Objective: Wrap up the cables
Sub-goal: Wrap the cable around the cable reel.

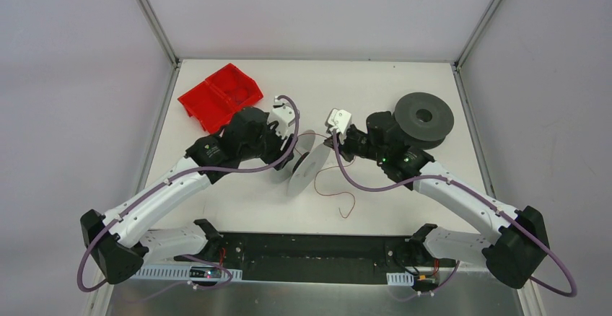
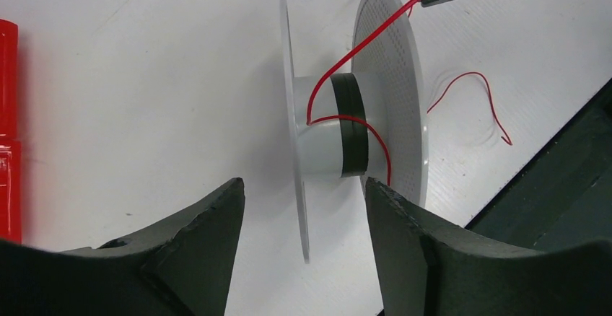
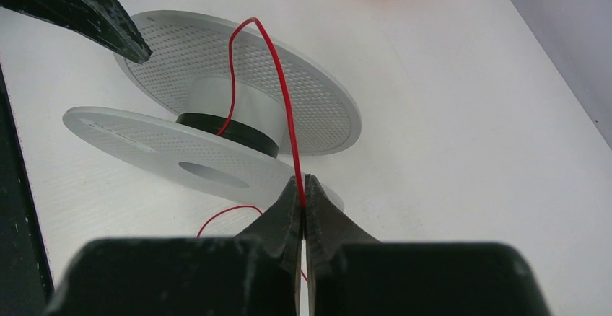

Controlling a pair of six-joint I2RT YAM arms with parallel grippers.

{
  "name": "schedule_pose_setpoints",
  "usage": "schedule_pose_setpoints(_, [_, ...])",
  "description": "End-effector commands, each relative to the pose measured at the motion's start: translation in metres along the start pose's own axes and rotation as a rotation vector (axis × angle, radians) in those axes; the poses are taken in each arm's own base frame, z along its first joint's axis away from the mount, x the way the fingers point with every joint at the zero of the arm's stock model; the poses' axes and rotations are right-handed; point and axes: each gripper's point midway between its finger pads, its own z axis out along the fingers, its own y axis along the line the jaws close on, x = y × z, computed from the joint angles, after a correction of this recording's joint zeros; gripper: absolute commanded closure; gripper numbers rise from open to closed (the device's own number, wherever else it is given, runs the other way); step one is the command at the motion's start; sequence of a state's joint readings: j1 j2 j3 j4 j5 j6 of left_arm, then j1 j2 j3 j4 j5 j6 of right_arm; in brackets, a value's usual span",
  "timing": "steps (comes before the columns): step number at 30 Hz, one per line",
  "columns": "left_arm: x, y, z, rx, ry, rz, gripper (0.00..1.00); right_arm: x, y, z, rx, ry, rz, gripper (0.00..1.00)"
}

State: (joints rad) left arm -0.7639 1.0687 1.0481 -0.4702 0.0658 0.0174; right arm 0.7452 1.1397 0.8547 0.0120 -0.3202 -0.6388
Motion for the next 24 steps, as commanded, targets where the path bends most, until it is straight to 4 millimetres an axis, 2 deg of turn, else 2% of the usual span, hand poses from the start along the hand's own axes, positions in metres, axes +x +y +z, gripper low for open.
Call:
schedule_pose_setpoints(1, [-0.005,0.009,0.001,-0.051,0.004,-0.017,0.38,-0.025,-0.002,-0.003,0.002,-0.070,-0.016,1.00])
schedule_pose_setpoints(5, [-0.010,0.009,0.011,-0.056,-0.020,-0.062,0.38,-0.026,0.001,-0.002,0.001,-0.090,0.038,1.00])
schedule_pose_setpoints(15, [-0.017,0.009,0.025,-0.059,-0.102,-0.113,0.38,-0.008,0.006,-0.003,0.043,-0.118,0.173,1.00])
schedule_pose_setpoints(24, [-0.011,0.017,0.038,-0.107,-0.104,-0.125,0.46,-0.005,0.009,-0.005,0.053,-0.135,0.222,1.00])
